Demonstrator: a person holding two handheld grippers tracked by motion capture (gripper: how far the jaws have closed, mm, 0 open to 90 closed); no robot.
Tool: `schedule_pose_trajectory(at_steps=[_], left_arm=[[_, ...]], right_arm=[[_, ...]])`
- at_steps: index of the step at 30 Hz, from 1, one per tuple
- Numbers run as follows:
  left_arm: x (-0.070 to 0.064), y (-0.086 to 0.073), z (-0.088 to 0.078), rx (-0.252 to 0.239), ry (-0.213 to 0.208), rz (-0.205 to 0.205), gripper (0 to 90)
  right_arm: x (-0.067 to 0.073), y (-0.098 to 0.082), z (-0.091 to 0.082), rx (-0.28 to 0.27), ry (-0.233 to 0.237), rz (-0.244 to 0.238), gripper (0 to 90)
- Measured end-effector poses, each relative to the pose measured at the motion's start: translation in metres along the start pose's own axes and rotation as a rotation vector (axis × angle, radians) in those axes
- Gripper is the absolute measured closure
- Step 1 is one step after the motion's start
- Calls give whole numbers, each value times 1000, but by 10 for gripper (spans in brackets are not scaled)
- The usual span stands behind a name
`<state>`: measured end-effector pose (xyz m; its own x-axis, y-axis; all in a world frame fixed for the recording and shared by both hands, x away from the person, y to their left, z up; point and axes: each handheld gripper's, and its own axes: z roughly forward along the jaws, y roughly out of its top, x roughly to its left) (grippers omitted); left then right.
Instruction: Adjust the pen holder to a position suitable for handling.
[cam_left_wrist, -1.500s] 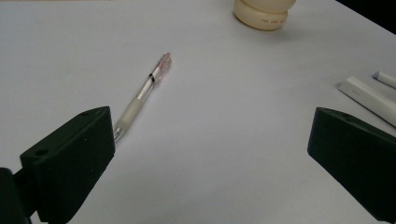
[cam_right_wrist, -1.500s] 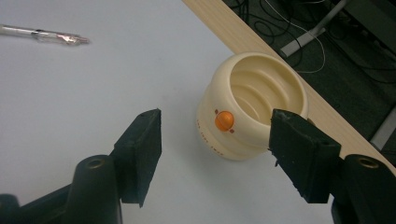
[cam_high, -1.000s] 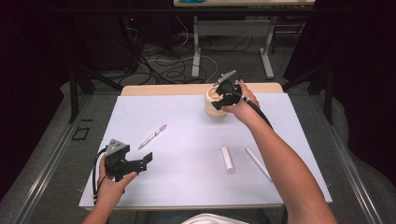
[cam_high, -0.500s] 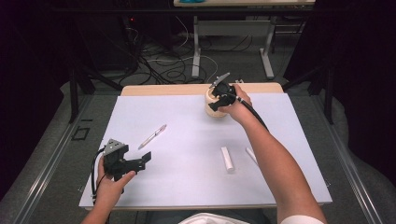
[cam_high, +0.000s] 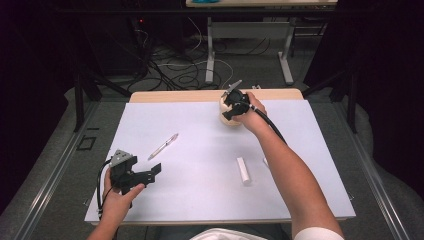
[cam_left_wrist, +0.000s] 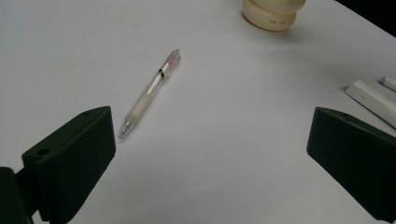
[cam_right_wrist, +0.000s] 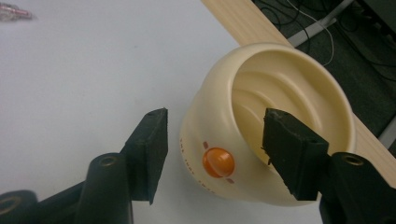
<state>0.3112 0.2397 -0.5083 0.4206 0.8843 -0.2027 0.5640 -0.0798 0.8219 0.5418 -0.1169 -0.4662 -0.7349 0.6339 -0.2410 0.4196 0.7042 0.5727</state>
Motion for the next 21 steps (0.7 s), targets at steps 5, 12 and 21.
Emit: schedule_pose_trajectory(at_steps=[5, 12, 21], left_arm=[[-1, -1, 2, 9, -4, 3, 14], [-2, -1, 1, 2, -4, 1, 14], [-1, -1, 1, 6, -1, -1, 15]], right_arm=[[1, -1, 3, -34, -1, -35, 480], [6, -1, 5, -2, 27, -70, 554], [13, -1, 5, 68, 50, -127, 761]])
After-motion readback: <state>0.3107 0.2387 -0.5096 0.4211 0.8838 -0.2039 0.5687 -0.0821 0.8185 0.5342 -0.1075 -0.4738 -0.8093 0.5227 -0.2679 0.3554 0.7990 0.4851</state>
